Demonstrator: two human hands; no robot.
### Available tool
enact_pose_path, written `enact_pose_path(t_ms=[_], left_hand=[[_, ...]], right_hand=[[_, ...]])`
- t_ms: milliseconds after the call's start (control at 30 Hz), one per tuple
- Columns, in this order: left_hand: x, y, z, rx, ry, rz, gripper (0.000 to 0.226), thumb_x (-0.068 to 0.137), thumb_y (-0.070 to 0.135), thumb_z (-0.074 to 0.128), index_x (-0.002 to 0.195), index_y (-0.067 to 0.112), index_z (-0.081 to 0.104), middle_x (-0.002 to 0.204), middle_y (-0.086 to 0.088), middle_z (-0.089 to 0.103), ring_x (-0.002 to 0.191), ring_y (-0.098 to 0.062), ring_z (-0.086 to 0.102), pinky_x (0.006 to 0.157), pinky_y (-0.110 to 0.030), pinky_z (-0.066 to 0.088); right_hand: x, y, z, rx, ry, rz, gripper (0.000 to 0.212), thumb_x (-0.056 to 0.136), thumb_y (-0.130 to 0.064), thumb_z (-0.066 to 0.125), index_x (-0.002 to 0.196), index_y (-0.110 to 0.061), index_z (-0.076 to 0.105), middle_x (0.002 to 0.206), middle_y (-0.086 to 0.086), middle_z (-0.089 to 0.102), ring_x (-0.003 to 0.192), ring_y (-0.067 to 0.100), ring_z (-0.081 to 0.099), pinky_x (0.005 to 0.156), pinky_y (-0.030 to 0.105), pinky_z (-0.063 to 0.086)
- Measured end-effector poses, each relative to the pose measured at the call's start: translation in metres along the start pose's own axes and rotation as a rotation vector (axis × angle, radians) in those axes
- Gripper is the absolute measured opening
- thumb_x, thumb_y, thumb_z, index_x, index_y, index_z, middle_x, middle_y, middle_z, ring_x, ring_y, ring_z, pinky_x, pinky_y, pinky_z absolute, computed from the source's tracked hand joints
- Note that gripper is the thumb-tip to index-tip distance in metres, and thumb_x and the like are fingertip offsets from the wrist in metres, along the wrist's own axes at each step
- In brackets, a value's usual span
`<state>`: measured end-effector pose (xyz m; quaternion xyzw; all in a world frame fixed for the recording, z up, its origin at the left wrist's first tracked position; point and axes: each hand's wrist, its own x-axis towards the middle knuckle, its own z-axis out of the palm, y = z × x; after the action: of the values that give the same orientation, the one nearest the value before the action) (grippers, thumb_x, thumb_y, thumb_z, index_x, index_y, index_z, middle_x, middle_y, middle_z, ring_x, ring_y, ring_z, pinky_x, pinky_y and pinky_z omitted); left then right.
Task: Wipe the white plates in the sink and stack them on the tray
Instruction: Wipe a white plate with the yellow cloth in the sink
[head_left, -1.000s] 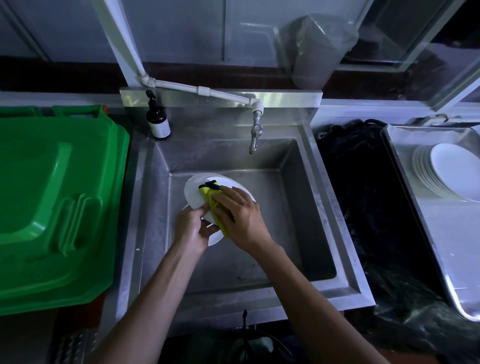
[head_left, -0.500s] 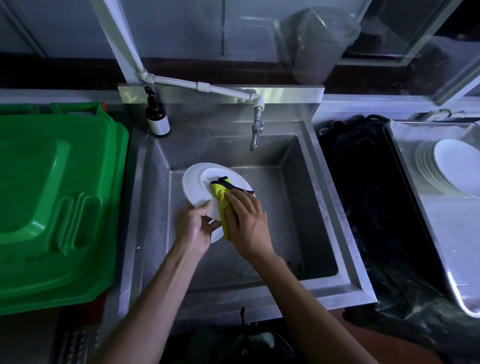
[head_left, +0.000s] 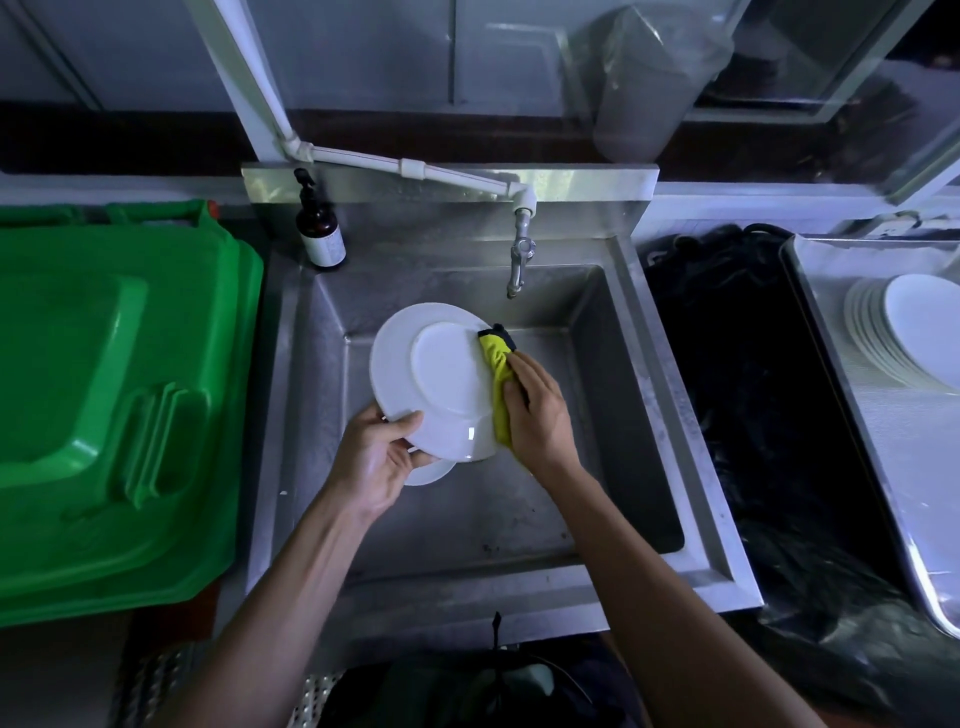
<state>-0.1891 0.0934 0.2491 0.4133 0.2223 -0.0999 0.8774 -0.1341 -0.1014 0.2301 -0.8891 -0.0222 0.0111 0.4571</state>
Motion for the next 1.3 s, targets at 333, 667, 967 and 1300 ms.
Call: enact_pose_path(t_ms=[333,667,967,1300], left_hand=[[-0.010,-0.002,-0.012,0.248,-0.098,-0.105,0.044,0.072,0.004,0.068,0.115,0.003,0.068,0.114,-0.020,0.073,0.095,-0.037,0.071,0.069,-0.051,0.062],[-0.013,-0.004,-0.005,0.305,-0.104,-0.113,0.031,0.068,0.005,0.071,0.099,0.011,0.077,0.106,-0.016,0.075,0.090,-0.031,0.073,0.063,-0.045,0.062],[-0.013,-0.008,-0.005,0.299,-0.085,-0.104,0.025,0.075,-0.003,0.071,0.093,0.013,0.080,0.096,-0.014,0.075,0.086,-0.029,0.073,0.061,-0.043,0.058],[-0.017,-0.012,-0.008,0.281,-0.073,-0.116,0.024,0.072,0.004,0.069,0.089,0.017,0.079,0.085,-0.009,0.071,0.074,-0.022,0.069,0.061,-0.039,0.058]], right_hand=[[0.030,-0.013,-0.015,-0.039,-0.035,0.019,0.042,0.097,-0.010,0.052,0.138,-0.014,0.060,0.142,0.000,0.059,0.128,0.020,0.053,0.102,0.021,0.036],[0.019,-0.042,0.000,-0.174,-0.043,-0.220,0.044,0.093,-0.008,0.057,0.134,-0.020,0.064,0.142,-0.001,0.058,0.130,0.030,0.050,0.099,0.050,0.045],[-0.013,-0.054,0.020,-0.173,-0.131,-0.419,0.041,0.094,-0.012,0.054,0.133,-0.020,0.066,0.144,0.000,0.057,0.137,0.030,0.046,0.108,0.053,0.036],[-0.022,-0.044,0.023,-0.181,-0.188,-0.511,0.037,0.100,-0.013,0.052,0.136,-0.016,0.063,0.147,0.002,0.054,0.140,0.031,0.042,0.109,0.052,0.036]])
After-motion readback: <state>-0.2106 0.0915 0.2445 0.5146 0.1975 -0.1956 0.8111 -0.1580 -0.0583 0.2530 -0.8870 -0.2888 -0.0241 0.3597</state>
